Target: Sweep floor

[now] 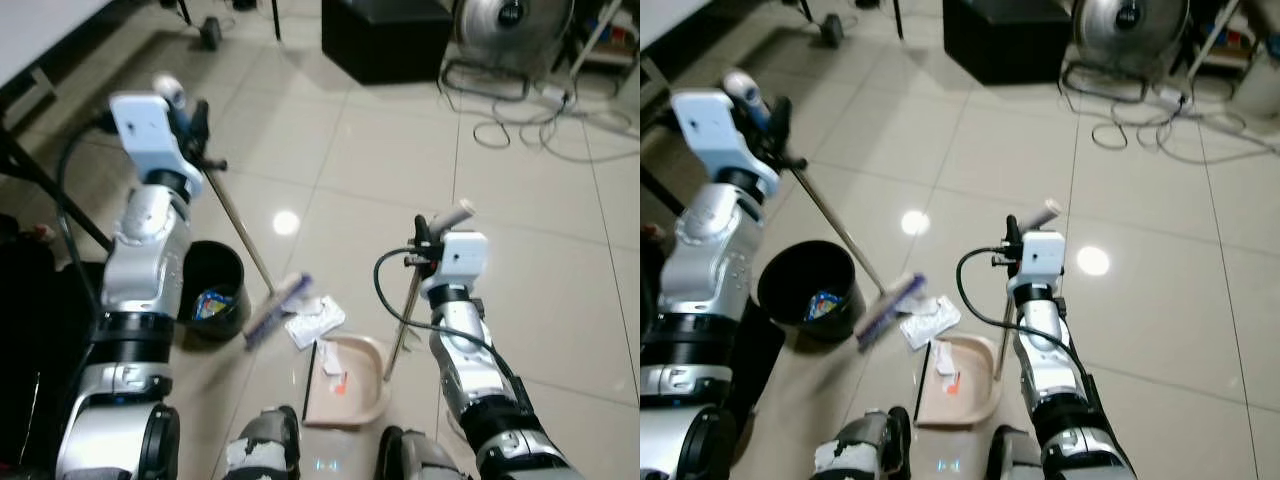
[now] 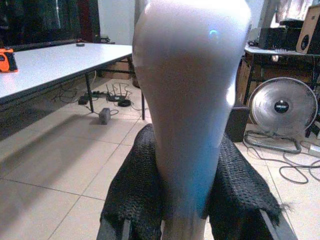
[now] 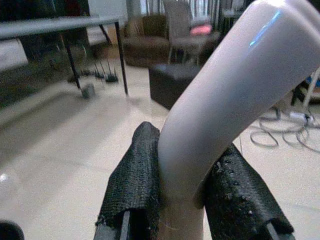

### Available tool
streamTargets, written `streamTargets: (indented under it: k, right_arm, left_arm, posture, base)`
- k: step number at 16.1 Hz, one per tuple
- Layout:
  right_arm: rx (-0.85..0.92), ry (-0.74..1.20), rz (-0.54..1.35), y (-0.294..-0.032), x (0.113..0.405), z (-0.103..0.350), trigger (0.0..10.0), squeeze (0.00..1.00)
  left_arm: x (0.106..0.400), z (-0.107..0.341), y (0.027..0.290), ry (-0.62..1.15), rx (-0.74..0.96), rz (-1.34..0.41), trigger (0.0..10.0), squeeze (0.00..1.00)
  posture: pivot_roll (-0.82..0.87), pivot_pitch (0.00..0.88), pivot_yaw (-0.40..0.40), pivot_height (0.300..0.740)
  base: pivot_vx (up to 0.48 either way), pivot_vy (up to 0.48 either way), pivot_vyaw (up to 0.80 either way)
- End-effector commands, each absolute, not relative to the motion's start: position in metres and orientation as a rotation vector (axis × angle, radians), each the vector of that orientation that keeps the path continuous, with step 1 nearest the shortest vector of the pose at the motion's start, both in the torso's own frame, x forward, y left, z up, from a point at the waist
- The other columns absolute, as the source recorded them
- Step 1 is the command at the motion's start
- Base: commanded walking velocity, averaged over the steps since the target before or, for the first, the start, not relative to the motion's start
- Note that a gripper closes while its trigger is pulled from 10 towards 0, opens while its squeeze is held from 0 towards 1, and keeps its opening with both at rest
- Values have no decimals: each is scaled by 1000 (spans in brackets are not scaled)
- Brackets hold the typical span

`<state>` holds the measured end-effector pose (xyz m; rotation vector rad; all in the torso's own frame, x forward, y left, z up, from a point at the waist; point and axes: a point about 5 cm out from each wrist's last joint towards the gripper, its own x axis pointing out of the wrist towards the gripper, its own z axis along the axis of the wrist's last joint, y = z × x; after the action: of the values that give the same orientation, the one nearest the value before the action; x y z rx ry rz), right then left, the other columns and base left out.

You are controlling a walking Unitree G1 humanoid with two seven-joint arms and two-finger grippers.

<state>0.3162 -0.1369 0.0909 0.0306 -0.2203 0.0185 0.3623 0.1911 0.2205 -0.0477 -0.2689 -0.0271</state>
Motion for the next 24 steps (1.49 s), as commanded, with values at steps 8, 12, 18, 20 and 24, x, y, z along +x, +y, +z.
streamTargets:
  k: [8,12,18,20,24]
  right_arm:
    - [97,-402,20,-168,305,147,10000,0]
    - [128,-367,0,-178,295,148,10000,0]
    - [169,-356,-94,-204,277,161,10000,0]
    - [169,-362,-89,-209,276,172,10000,0]
    - [155,-342,3,-210,275,198,10000,0]
  left_arm:
    - [354,228,196,-343,-63,-46,10000,0]
    - [352,224,215,-327,29,18,10000,0]
    - [336,207,237,-265,124,54,10000,0]
    - [332,195,233,-220,117,24,10000,0]
    - [319,164,215,-111,89,-37,10000,0]
  posture:
    - [42,4,39,740]
    - [50,0,39,740]
    - [52,0,56,740]
    - [48,0,63,740]
    - [31,0,79,740]
  base:
    - [0,0,0]
    - [0,0,0]
    - [0,0,0]
    - [0,0,0]
    - [0,0,0]
